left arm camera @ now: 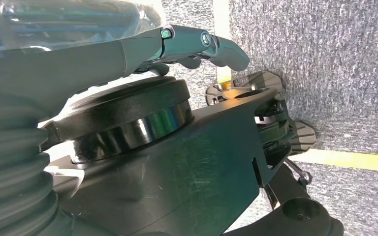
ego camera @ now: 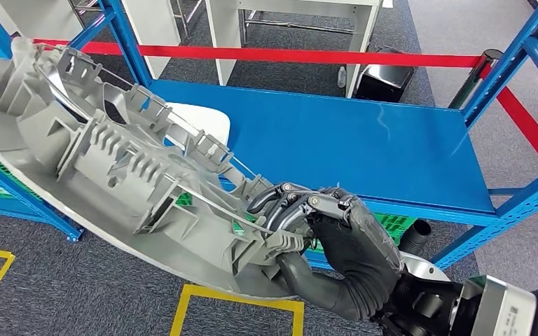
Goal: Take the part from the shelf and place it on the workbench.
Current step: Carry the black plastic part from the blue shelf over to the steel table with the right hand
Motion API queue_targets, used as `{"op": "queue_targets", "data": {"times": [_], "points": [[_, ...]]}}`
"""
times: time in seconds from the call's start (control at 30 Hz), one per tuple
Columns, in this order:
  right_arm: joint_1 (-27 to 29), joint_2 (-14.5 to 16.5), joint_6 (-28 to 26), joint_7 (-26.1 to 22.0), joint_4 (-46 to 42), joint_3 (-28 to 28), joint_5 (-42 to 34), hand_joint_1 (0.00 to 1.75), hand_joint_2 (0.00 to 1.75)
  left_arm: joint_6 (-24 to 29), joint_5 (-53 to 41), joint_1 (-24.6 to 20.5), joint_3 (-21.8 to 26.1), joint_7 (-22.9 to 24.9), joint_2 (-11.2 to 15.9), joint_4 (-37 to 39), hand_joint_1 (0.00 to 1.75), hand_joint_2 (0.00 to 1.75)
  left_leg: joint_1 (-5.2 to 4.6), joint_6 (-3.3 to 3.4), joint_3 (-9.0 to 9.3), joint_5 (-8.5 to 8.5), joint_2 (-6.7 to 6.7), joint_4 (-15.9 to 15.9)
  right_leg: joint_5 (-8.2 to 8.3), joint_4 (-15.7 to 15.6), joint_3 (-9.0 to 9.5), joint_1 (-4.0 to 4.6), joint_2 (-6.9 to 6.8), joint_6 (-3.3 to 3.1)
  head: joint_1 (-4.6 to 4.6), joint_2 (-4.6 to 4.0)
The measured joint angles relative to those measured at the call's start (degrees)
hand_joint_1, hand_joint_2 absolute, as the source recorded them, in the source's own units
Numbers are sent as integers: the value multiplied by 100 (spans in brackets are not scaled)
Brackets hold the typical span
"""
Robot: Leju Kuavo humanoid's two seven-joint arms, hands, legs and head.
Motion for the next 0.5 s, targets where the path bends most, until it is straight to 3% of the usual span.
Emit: {"op": "queue_targets", "data": {"times": [0.3,0.5], "points": [[83,30,61,-57,-1,-57,-2,175,175,220,-144,-8,-44,239,13,9,0,175,0,0,0,0,0,-1,0,0,0,0,0,0,1,0],[122,47,95,-75,-1,-95,-14,175,175,1,-82,-9,-45,127,17,11,0,175,0,0,1,0,0,-1,0,0,0,0,0,0,1,0]]}}
